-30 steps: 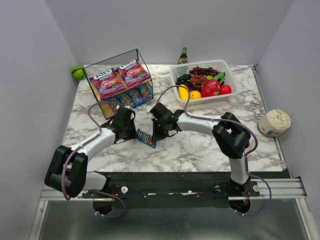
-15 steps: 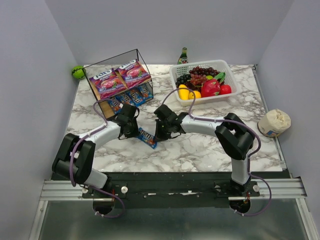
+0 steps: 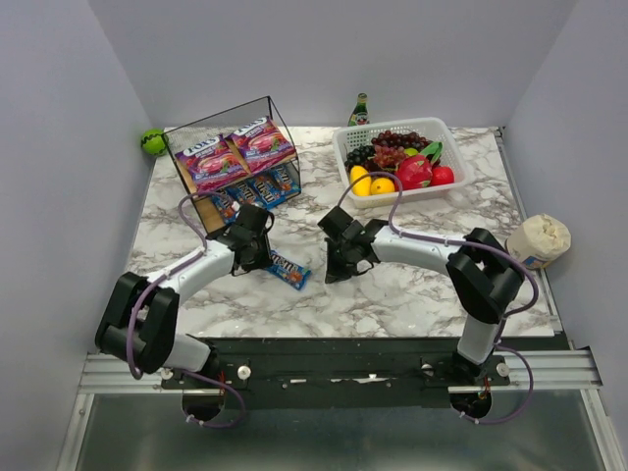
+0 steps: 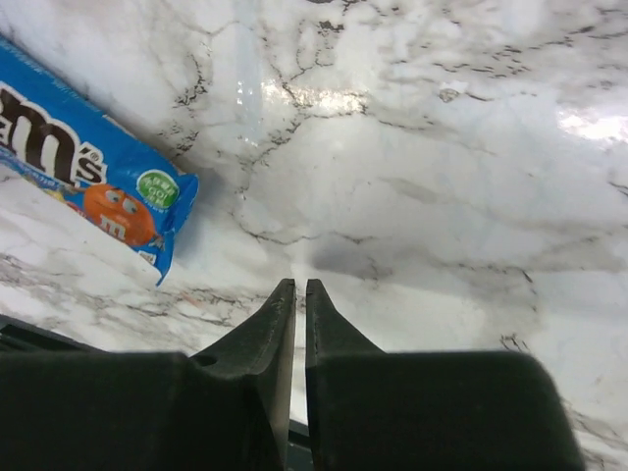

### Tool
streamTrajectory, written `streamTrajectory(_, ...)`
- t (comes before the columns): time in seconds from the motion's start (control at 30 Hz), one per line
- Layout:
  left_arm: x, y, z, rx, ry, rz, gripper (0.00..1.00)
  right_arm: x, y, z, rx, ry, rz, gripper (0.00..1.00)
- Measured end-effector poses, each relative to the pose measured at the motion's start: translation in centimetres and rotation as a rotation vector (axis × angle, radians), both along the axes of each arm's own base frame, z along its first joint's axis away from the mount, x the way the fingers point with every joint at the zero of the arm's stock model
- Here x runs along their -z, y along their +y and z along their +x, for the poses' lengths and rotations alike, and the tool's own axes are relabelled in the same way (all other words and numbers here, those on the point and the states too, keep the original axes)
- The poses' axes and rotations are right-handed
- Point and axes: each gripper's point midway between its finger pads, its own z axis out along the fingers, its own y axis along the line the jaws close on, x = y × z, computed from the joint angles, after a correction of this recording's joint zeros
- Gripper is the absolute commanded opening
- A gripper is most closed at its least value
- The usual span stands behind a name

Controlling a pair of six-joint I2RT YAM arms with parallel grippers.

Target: Place and organize the candy bags onto the shelf

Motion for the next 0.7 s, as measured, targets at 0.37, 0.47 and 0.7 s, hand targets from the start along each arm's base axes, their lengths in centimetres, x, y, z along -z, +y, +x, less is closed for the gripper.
streamTrajectory(0.37,-7.1,-1.5,-0.1,0.067,-0.219,-0.039,0.73,-1.4,1.4,2.5,-0.105,-0.074,-0.044,0.17)
streamTrajectory(0.47,-8.5,-2.0,-0.6,0.083,-0.264,-0.055,0.77,-1.2,2.6,3.9,-0.15,-0.098,-0.048,0.16)
streamTrajectory(0.7,-9.2,-2.6,-2.5,0.033,-0.25,-0.084,0.84,0.8,4.6,3.4,-0.277,-0.023,0.005,0.12)
